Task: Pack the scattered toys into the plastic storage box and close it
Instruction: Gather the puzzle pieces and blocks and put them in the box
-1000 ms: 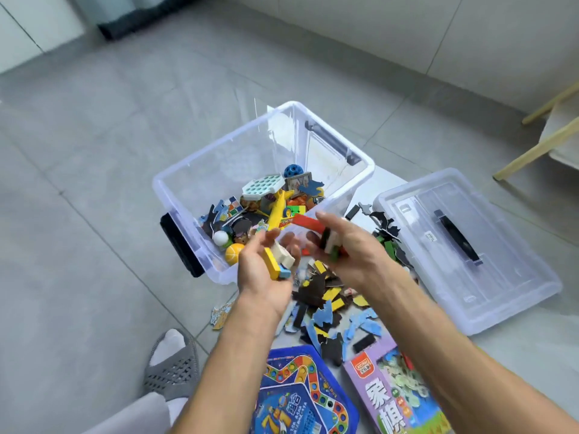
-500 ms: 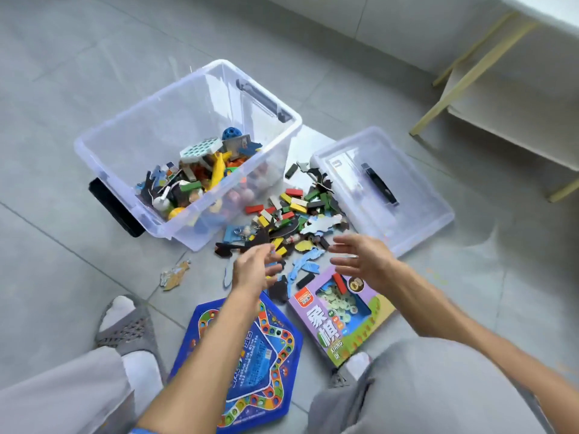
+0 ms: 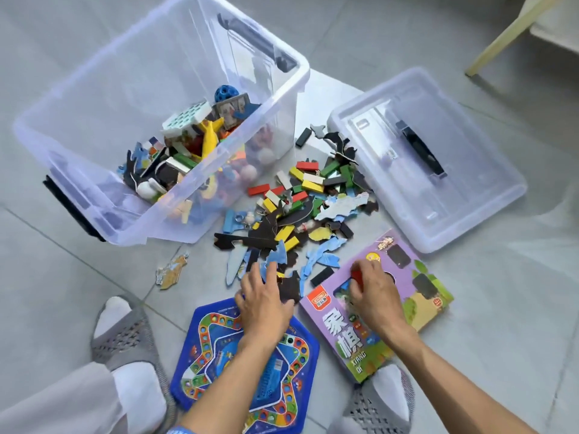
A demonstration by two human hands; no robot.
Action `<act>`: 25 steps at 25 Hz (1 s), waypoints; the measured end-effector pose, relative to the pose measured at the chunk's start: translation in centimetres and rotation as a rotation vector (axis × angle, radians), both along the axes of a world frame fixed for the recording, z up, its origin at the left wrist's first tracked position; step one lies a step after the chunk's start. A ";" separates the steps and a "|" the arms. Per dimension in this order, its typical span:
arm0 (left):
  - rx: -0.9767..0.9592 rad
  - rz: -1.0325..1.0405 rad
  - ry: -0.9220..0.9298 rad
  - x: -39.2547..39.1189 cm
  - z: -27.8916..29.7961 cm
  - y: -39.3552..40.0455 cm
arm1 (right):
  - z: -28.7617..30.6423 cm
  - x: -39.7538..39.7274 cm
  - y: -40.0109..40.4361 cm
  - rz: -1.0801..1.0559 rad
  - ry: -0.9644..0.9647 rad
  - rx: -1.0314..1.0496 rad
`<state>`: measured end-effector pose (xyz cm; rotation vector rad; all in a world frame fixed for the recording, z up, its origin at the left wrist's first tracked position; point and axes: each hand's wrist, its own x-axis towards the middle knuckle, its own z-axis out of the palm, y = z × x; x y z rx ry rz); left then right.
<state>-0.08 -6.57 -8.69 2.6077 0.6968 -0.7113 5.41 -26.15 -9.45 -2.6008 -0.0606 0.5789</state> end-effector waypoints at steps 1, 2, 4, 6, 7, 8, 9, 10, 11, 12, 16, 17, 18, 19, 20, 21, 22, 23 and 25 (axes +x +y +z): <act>0.016 -0.020 0.033 0.3 -0.5 0.0 | 0.3 0.3 0.3 -0.082 0.017 0.095; 0.018 -0.027 0.045 0.5 -1.0 0.0 | 0.7 0.6 0.8 -0.171 0.043 0.181; 0.020 -0.042 -0.005 0.7 -1.9 -0.1 | 1.4 1.2 2.0 -0.274 0.067 0.241; -0.008 -0.017 -0.144 1.1 -2.4 0.6 | 1.7 1.9 3.5 -0.208 0.049 0.214; -0.034 0.014 -0.198 1.5 -2.7 1.3 | 1.7 2.2 4.3 -0.112 0.036 0.155; -0.054 0.048 -0.228 2.1 -2.9 2.1 | 1.5 2.6 4.9 0.018 0.028 0.065; -0.068 0.084 -0.238 2.6 -3.0 2.6 | 1.2 3.1 5.4 0.160 0.030 -0.050; -0.080 0.133 -0.239 3.2 -3.2 3.1 | 0.7 3.4 5.9 0.280 0.042 -0.176; -0.095 0.186 -0.236 3.7 -3.3 3.3 | 0.4 3.7 6.4 0.345 0.052 -0.284; -0.112 0.221 -0.231 4.1 -3.4 3.4 | 0.0 3.8 7.0 0.366 0.065 -0.354; -0.216 0.240 -0.228 5.4 -3.5 3.8 | -1.3 4.2 8.4 0.322 0.077 -0.329; -0.238 0.256 -0.231 5.5 -3.4 4.0 | -1.2 4.5 8.4 0.320 0.066 -0.297; -0.255 0.266 -0.237 5.5 -3.5 4.1 | -1.2 4.8 8.1 0.316 0.054 -0.269; -0.267 0.267 -0.246 5.4 -3.6 4.1 | -1.1 5.1 7.5 0.318 0.046 -0.260; -0.273 0.265 -0.260 5.3 -3.7 4.0 | -1.1 5.5 6.8 0.335 0.046 -0.278; -0.272 0.260 -0.275 5.2 -3.8 3.9 | -1.2 5.9 6.1 0.369 0.055 -0.317; -0.265 0.253 -0.283 5.2 -3.9 3.8 | -1.2 6.3 5.5 0.407 0.068 -0.358; -0.261 0.245 -0.279 5.3 -3.9 3.6 | -1.2 6.6 5.2 0.432 0.081 -0.379; -0.267 0.221 -0.262 5.2 -3.8 3.0 | -1.2 7.1 5.5 0.449 0.069 -0.350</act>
